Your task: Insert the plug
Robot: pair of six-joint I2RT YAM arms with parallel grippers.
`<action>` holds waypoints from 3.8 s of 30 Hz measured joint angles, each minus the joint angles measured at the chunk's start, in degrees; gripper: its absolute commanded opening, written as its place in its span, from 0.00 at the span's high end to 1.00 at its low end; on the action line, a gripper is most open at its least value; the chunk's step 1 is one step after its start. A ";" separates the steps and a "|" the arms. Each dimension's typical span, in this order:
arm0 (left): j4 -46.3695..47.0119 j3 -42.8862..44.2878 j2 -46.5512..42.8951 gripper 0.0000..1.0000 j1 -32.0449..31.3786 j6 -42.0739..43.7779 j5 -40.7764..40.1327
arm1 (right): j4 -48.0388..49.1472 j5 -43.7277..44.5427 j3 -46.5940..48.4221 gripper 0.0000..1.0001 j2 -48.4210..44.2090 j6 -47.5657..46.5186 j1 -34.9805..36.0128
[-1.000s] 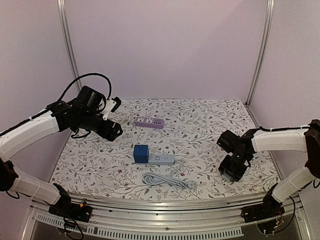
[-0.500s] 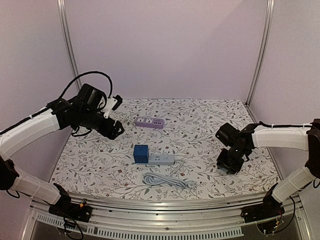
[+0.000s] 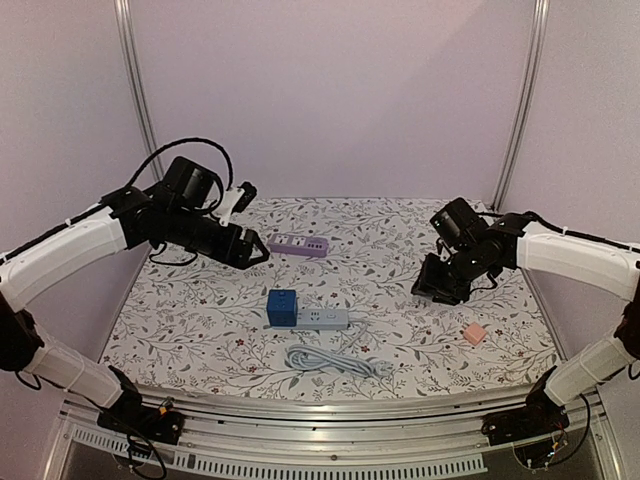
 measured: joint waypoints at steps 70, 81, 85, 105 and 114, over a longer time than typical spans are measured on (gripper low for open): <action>-16.44 36.46 33.55 0.39 -13.51 -20.70 30.88 | 10.60 3.30 2.97 0.99 -6.01 -64.17 22.23; -16.41 36.52 33.97 0.44 -14.25 -20.96 31.52 | 10.47 5.49 5.16 0.99 -3.32 -63.10 23.87; -16.41 36.52 33.97 0.45 -14.25 -20.90 31.52 | 10.69 5.66 5.81 0.99 -2.58 -62.60 24.63; -15.61 33.92 33.97 0.51 -14.47 -19.91 30.97 | 15.37 9.90 6.60 1.00 -0.59 -57.02 26.03; -13.40 33.51 33.94 0.69 -14.53 -20.22 31.30 | 15.87 9.90 6.60 1.00 -0.59 -54.47 26.08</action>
